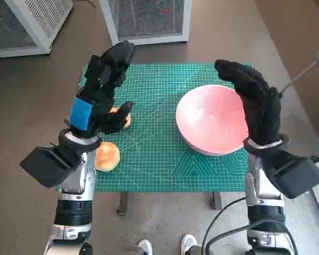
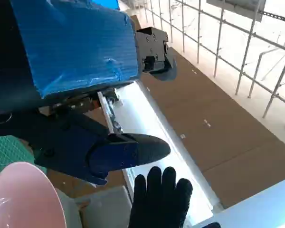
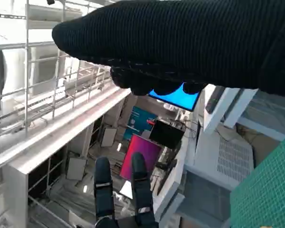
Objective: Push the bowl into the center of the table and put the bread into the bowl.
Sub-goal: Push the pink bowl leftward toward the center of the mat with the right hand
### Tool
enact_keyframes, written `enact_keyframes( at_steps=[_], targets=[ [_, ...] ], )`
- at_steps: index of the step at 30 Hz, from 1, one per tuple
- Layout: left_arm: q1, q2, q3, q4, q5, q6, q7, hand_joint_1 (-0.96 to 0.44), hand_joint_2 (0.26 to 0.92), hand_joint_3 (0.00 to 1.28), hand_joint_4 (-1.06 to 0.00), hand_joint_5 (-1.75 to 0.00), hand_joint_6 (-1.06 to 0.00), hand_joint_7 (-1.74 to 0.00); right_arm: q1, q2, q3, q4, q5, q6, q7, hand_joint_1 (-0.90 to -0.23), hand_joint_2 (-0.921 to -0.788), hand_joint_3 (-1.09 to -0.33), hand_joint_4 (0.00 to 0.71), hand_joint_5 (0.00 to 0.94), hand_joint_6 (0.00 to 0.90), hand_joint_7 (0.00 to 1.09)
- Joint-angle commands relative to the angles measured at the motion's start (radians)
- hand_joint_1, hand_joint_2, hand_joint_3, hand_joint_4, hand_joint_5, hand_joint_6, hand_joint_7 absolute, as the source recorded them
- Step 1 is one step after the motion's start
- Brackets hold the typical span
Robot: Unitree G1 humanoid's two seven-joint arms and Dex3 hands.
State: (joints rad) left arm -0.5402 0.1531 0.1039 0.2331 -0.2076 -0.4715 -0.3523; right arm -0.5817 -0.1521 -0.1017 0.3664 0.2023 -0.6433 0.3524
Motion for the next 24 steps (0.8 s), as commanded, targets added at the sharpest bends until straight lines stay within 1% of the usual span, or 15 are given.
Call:
enact_keyframes(
  at_steps=[1,10,19,24],
  targets=[
    [0.002,-0.002,-0.003,-0.003,-0.008,0.004,-0.003,-0.65,0.921,0.46,-0.20,-0.03,0.00,-0.64,0.005,0.000,-0.001,0.019,0.007,-0.003,0.009,-0.522,-0.921,-0.465,0.220,0.003,-0.001,0.52],
    [0.002,-0.003,-0.004,-0.003,-0.006,0.010,0.001,-0.64,0.921,0.47,-0.20,-0.03,0.00,-0.64,0.003,-0.003,-0.004,0.022,0.007,-0.007,0.009,-0.519,-0.921,-0.466,0.220,0.003,-0.001,0.52],
    [0.007,-0.002,-0.002,-0.023,-0.007,0.024,0.006,-0.65,0.921,0.46,-0.20,-0.04,0.00,-0.66,0.001,-0.006,-0.008,0.028,0.004,-0.016,0.008,-0.537,-0.921,-0.464,0.220,0.002,-0.001,0.51],
    [0.008,-0.004,-0.003,-0.024,-0.004,0.022,0.006,-0.65,0.921,0.46,-0.20,-0.04,0.00,-0.67,-0.002,-0.018,-0.019,0.039,0.002,-0.025,0.004,-0.541,-0.921,-0.462,0.219,0.001,-0.001,0.50]
  ],
)
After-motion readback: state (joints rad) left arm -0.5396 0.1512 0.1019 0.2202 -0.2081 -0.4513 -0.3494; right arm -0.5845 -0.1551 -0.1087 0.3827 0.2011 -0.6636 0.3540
